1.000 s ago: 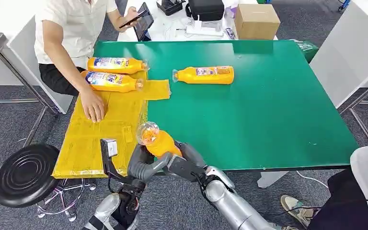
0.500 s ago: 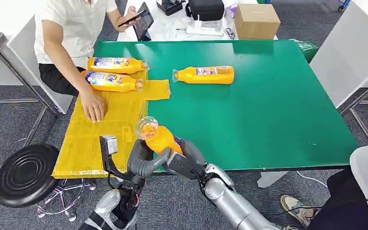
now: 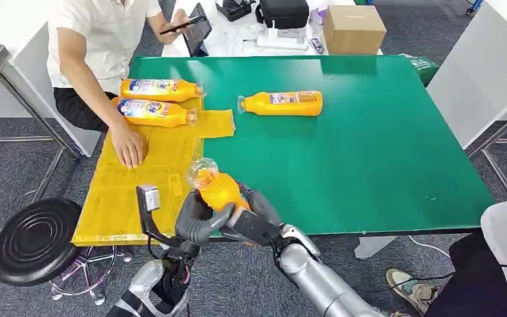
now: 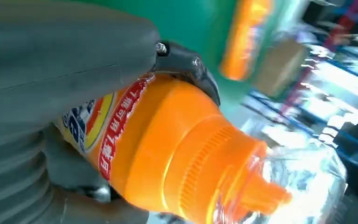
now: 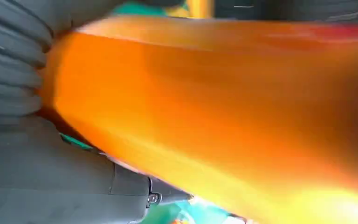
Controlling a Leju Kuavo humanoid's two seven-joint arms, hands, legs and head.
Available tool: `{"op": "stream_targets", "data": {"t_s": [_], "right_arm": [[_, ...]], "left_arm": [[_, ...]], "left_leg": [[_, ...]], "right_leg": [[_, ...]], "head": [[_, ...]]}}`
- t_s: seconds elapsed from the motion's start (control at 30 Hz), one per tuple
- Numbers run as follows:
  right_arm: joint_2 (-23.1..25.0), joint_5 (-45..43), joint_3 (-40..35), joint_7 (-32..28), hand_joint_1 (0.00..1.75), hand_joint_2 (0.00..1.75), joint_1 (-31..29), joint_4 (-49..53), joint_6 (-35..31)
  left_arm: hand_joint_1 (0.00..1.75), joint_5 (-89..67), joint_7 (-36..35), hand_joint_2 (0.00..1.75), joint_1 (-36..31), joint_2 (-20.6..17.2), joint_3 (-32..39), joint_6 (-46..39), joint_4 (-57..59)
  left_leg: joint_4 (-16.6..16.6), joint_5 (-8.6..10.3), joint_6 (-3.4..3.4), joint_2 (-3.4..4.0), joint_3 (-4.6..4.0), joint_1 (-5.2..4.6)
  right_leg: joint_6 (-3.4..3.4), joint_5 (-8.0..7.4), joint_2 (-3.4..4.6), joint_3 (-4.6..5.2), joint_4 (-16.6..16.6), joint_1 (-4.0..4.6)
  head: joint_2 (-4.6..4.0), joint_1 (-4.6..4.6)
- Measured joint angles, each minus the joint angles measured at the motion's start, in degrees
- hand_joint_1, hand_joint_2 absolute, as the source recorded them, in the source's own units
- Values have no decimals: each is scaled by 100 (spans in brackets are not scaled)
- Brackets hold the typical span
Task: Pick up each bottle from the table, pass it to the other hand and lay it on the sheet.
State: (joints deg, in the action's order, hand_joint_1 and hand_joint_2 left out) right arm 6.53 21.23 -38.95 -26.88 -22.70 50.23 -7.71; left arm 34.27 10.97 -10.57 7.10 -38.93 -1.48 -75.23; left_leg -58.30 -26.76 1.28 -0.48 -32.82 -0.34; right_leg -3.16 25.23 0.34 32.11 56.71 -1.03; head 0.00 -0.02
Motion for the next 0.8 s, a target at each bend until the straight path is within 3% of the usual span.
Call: {"op": "stream_targets", "data": {"t_s": [0.33, 0.37, 0.67, 0.8], "right_arm": [[53, -120, 83, -166, 0, 175, 208, 118, -490], [53, -127, 107, -182, 0, 0, 233, 127, -516], [50, -171, 356, -348, 0, 0, 445, 243, -768], [46, -171, 612, -619, 0, 0, 682, 547, -1300]], "left_arm": [[175, -545, 252, 175, -20, -26, 22, -232, -214], [175, -586, 267, 175, -33, -28, 20, -254, -243], [175, -838, 396, 175, -85, -50, 22, -311, -415], [175, -2012, 772, 175, -222, -77, 66, -1122, -446]], "left_leg": [[0, 0, 0, -2, -2, -1], [0, 0, 0, -2, -2, -1], [0, 0, 0, -1, -1, -1], [0, 0, 0, -2, -3, -1]], "right_leg": [[0, 0, -1, 0, -1, -1], [0, 0, -1, 0, 0, -1], [0, 0, 0, 1, 0, -1], [0, 0, -1, 2, 0, -1]], "head": [[0, 2], [0, 2], [0, 2], [0, 2]]}}
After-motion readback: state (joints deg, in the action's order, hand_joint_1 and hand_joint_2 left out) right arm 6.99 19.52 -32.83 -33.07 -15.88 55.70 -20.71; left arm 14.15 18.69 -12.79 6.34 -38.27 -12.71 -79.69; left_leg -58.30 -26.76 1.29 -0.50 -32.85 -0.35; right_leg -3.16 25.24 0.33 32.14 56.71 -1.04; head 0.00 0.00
